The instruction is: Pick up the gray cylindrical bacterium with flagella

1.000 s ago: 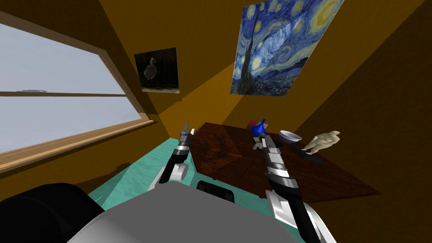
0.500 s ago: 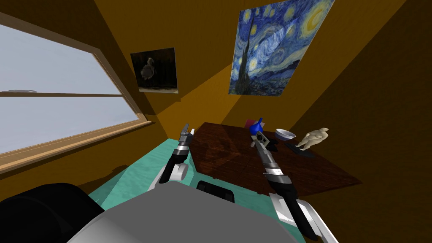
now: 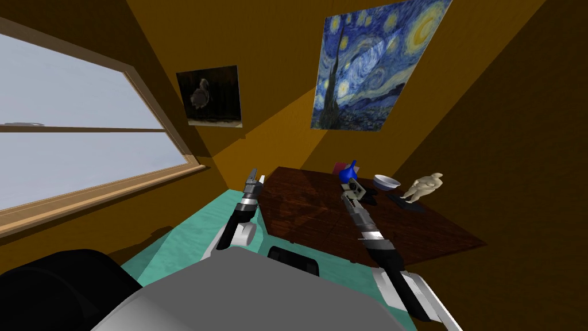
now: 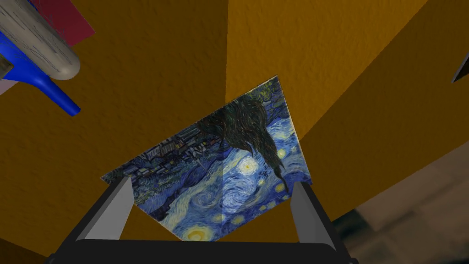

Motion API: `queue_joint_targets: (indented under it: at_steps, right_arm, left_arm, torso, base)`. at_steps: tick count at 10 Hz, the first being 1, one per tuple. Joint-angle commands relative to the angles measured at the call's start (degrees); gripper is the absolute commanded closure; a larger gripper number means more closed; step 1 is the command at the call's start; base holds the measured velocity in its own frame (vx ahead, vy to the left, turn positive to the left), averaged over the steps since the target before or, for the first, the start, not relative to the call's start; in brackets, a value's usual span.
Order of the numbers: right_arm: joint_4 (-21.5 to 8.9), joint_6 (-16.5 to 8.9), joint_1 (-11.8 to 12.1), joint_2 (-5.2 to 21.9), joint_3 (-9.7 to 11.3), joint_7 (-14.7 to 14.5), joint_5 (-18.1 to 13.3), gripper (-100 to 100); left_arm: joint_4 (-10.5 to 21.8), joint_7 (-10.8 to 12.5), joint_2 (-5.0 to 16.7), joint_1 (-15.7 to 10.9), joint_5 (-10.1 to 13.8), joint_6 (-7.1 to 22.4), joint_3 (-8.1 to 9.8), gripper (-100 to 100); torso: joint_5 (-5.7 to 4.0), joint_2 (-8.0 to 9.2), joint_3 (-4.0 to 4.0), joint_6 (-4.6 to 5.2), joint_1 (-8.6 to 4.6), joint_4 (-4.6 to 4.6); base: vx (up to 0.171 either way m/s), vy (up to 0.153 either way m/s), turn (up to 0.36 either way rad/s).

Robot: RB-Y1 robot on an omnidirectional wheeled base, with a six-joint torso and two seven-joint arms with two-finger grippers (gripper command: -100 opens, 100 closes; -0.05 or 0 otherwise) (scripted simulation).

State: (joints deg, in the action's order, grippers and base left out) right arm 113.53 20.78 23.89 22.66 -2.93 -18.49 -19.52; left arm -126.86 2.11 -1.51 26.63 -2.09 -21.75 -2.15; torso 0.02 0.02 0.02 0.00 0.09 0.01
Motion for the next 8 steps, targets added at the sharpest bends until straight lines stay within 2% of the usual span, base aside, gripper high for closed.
queue_joint_targets:
  at_steps: [1, 8]
  right_arm:
    - [-2.86, -0.57, -0.73, 1.93, 0.02, -2.15, -2.58, -100]
    - [-13.83, -2.65, -3.18, 11.12, -0.14, -10.36, -13.52, -100]
  left_arm:
    - [0.00, 0.00, 0.00, 0.00, 0.00, 0.00, 0.00, 0]
    - [0.00, 0.00, 0.00, 0.00, 0.00, 0.00, 0.00, 0]
  torso:
    - [0.00, 0.00, 0.00, 0.00, 0.00, 0.00]
    - [0.04, -0.08, -0.05, -0.01, 0.16, -0.01]
  base:
    - [-0.011, 0.037, -0.029]
    - [0.010, 0.061, -0.002]
